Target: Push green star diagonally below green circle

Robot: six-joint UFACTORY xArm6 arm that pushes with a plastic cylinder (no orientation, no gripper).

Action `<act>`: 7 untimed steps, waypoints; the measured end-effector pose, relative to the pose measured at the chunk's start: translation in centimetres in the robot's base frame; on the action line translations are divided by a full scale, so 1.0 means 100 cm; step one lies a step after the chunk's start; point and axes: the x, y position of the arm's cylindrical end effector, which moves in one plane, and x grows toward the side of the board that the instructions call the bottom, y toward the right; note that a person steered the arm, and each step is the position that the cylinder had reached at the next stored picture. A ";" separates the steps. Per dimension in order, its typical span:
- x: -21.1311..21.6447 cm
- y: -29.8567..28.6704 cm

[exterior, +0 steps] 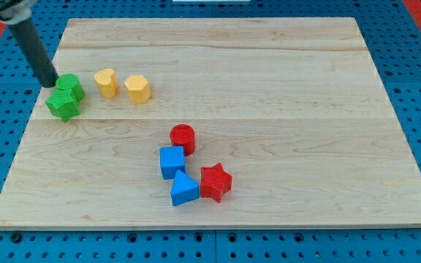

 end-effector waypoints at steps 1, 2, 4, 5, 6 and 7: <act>0.010 0.051; 0.012 0.085; -0.013 -0.030; 0.007 -0.049; 0.027 -0.012; 0.059 0.004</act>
